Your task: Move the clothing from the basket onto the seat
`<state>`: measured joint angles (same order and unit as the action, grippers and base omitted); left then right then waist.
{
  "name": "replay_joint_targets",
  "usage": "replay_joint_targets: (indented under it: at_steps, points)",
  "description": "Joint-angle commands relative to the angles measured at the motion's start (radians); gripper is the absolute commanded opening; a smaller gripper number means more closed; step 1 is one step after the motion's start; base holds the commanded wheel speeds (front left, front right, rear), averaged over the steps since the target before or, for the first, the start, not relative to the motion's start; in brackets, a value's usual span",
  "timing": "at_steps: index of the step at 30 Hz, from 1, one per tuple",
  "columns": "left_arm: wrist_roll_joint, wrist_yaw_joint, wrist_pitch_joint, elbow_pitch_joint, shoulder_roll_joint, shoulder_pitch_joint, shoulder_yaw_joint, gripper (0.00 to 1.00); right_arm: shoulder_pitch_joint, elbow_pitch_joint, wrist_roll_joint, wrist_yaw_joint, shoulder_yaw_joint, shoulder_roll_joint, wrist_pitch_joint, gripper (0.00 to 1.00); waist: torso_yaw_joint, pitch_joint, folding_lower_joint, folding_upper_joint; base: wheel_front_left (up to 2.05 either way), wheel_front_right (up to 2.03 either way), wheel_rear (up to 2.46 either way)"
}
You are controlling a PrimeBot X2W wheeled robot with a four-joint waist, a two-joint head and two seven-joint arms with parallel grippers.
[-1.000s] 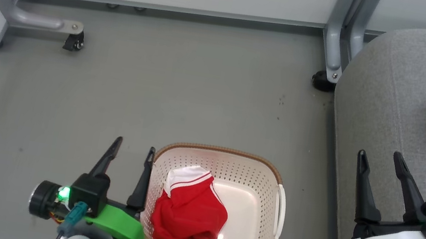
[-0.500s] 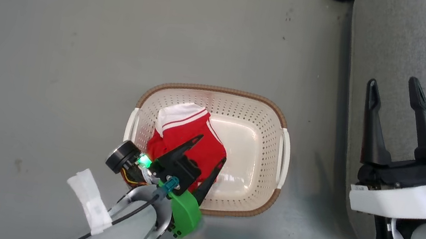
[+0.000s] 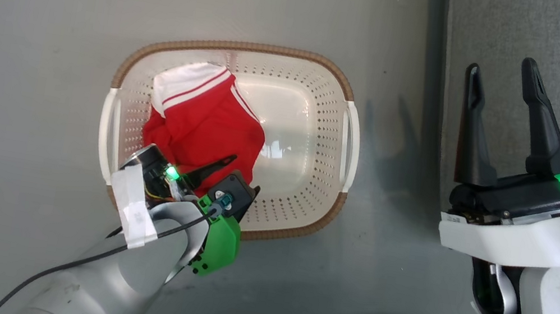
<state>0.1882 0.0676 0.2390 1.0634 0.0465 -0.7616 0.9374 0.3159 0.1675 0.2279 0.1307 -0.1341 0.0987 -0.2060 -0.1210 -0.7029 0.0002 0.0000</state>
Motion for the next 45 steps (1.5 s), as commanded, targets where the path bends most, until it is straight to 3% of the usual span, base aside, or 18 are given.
replay_joint_targets:
  at_steps: [1, 12, 23, 24, 25, 36, 45]
  points:
    - [0.001, 0.002, -0.002, 0.024, 0.007, -0.027, 0.001, 1.0, 0.025, -0.006, 0.006, 0.0, -0.008, -0.007, -0.013, 1.0, -0.083, -0.112, -0.0002, 0.0, 0.0, 0.0, 0.0]
    - [0.008, 0.002, -0.063, 0.191, 0.034, -0.128, 0.016, 1.0, 0.091, -0.065, 0.049, 0.0, -0.059, -0.021, -0.052, 1.0, -0.145, -0.22, -0.0002, 0.0, 0.0, 0.0, 0.0]
    - [0.0, -0.088, -0.175, 0.222, 0.097, -0.181, 0.024, 1.0, 0.129, -0.088, 0.078, 0.0, -0.09, -0.034, -0.059, 1.0, -0.179, -0.268, -0.0002, 0.0, 0.0, 0.0, 0.0]
    - [0.003, -0.086, -0.184, 0.222, 0.097, -0.183, 0.024, 0.38, 0.129, -0.087, 0.077, 0.0, -0.09, -0.035, -0.059, 1.0, -0.18, -0.269, -0.0002, 0.0, 0.0, 0.0, 0.0]
    - [0.006, -0.092, -0.189, 0.221, 0.095, -0.186, 0.024, 0.0, 0.131, -0.087, 0.078, 0.0, -0.089, -0.035, -0.059, 1.0, -0.18, -0.27, -0.0002, 0.0, 0.0, 0.0, 0.0]
    - [0.048, -0.087, -0.113, 0.22, 0.076, -0.19, 0.005, 0.0, 0.117, -0.095, 0.065, 0.0, -0.074, -0.033, -0.06, 1.0, -0.152, -0.219, -0.0002, 0.0, 0.0, 0.0, 0.0]
    - [0.191, -0.085, -0.004, 0.201, 0.021, -0.095, -0.103, 0.0, 0.054, -0.124, 0.043, 0.0, -0.063, -0.008, -0.059, 1.0, -0.087, -0.049, -0.0002, 0.0, 0.0, 0.0, 0.0]
